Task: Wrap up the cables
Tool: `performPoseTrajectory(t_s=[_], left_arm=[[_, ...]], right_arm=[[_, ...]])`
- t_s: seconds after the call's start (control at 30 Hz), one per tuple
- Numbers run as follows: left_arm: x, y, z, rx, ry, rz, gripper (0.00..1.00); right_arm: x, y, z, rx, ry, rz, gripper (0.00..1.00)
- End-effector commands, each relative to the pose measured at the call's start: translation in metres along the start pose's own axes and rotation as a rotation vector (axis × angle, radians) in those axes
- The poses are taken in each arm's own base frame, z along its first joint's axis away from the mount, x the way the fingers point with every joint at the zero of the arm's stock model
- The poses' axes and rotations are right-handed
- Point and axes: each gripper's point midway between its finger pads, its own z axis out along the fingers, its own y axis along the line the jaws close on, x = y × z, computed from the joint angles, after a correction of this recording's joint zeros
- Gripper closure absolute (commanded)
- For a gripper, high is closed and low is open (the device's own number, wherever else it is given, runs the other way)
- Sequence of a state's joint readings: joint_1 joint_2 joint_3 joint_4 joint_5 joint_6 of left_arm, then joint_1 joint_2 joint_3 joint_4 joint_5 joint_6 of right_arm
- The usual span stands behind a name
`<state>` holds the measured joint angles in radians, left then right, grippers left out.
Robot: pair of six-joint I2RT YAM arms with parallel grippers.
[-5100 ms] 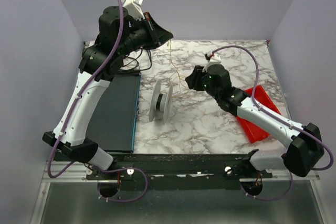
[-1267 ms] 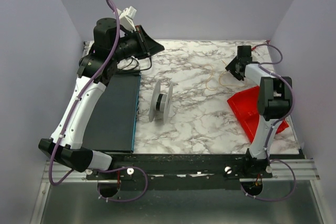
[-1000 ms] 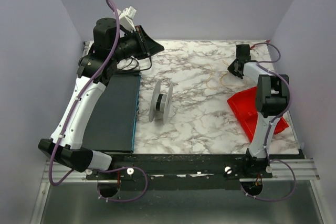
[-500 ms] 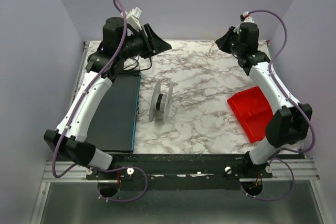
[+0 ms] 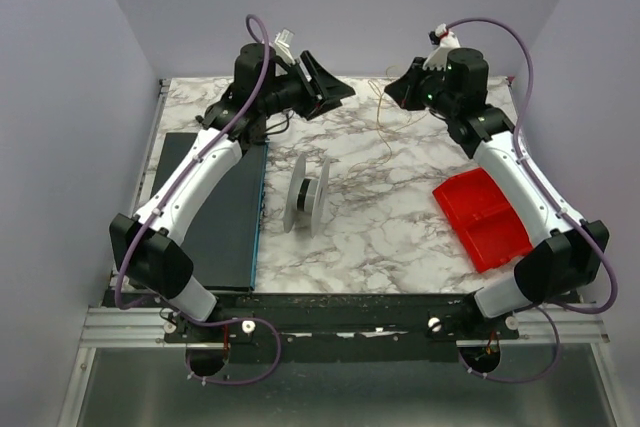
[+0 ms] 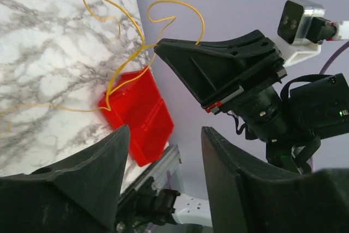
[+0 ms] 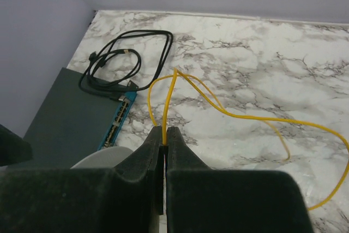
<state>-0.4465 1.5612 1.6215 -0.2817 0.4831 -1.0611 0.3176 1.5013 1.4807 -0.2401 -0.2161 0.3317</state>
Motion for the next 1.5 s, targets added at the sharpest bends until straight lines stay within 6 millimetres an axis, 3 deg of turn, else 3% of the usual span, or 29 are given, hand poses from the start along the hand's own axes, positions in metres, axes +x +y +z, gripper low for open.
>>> performPoseTrajectory(t_s=[0.0,0.23,0.43,0.63,0.83,1.13,1.37,1.47], left_arm=[[0.016,-0.023,0.008,0.07,-0.002,-0.169,0.39],[-0.004,-0.013,0.027,-0.024,-0.126,-0.21,0.34],[-0.013,0.008,0.036,-0.16,-0.182,-0.181,0.4],[-0.005,0.018,0.044,-0.196,-0.16,-0.214,0.43],[-0.005,0.017,0.04,-0.208,-0.18,-0.212,0.4],[-0.004,0.017,0.053,-0.218,-0.189,-0.278,0.38],[-0.002,0.035,0.058,-0.271,-0.213,-0.307,0.48],[-0.005,0.038,0.061,-0.278,-0.229,-0.294,0.68]], right_arm=[[0.006,0.016,-0.011,-0.006,0.015,-0.056,0.99],[0.012,0.035,-0.016,-0.03,0.023,-0.09,0.99],[0.01,0.04,-0.021,-0.029,0.014,-0.096,0.99],[0.007,0.04,-0.022,-0.011,0.004,-0.1,0.99],[0.009,0.039,-0.023,0.005,0.006,-0.113,0.99],[0.015,0.049,-0.019,-0.01,0.009,-0.113,0.99],[0.014,0.055,-0.02,-0.014,0.002,-0.114,0.99],[0.014,0.053,-0.022,-0.006,-0.002,-0.112,0.99]])
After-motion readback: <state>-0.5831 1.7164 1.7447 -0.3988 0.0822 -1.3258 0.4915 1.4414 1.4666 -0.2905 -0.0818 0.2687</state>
